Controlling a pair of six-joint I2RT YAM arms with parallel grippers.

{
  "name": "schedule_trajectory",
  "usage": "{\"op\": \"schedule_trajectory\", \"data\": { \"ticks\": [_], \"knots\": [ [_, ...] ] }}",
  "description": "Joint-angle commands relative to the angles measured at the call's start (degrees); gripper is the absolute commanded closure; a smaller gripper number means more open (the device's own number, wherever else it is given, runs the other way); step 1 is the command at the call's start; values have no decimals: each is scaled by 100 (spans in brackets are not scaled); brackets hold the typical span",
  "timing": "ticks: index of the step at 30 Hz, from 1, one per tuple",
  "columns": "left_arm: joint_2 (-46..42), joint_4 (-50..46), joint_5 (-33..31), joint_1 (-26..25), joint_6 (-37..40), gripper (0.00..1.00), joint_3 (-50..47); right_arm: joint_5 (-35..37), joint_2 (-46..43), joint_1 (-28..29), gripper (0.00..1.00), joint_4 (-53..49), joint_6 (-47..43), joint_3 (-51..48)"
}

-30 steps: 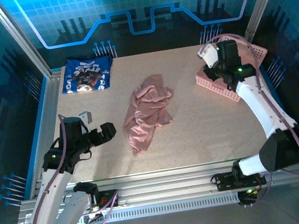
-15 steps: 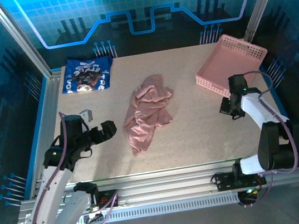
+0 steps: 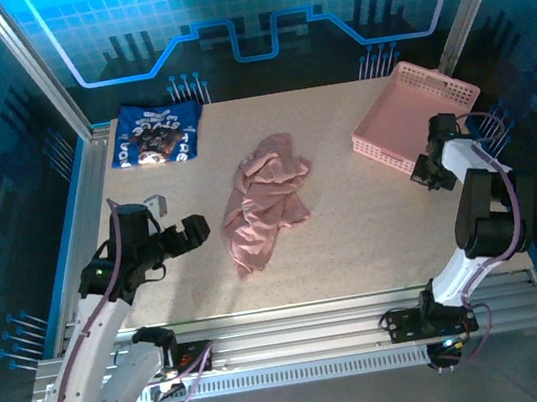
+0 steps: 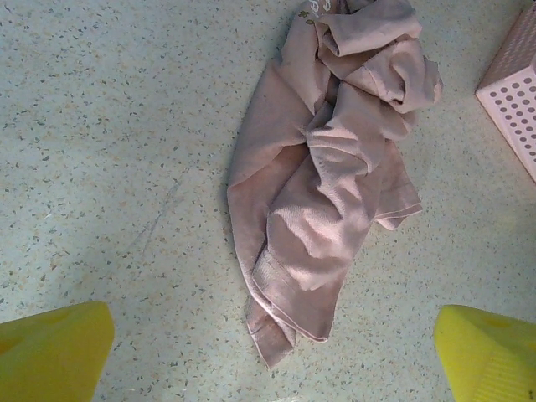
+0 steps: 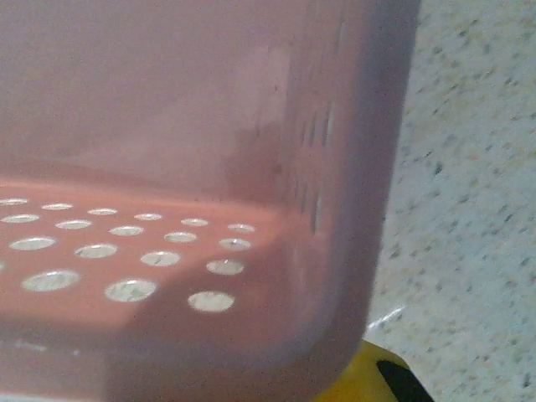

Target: Fold and stack the t-shirts

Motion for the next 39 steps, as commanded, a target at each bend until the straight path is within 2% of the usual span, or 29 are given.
{"op": "schedule_trajectory", "data": {
  "ticks": [1,8,11,13,18,20,25,28,32,35,39],
  "knots": [
    [8,-70,-119,53,-41,1,241,346,394,-253,96,-87,97,439],
    [65,-314,-192,60,1,1,387,997,962,-473,93,-204,333,1302],
    [113,-365,-142,63,11,1,442,1018,1149,-573,90,-119,383,1660],
    [158,-396,-121,66,23,1,483,696,1289,-609,89,-3,268,1998],
    [351,-347,54,66,39,1,600,-634,1530,-445,83,2,-260,3113],
    [418,-244,144,62,-19,1,579,-669,1323,-322,78,-66,-343,3175],
    [576,160,502,45,-249,1,357,-990,351,17,65,-377,-435,2585],
    [797,394,722,3,-501,1,193,-1317,-658,623,52,-65,-807,1601],
    [1120,564,808,-139,-670,1,39,-1045,-1701,1321,38,11,-897,586],
    [1339,792,996,-339,-777,1,-65,-1237,-2141,1343,36,-92,-560,128],
    [1751,903,1016,-861,-894,1,-32,-1451,-2535,1724,35,-227,-690,-317]
  ]
}}
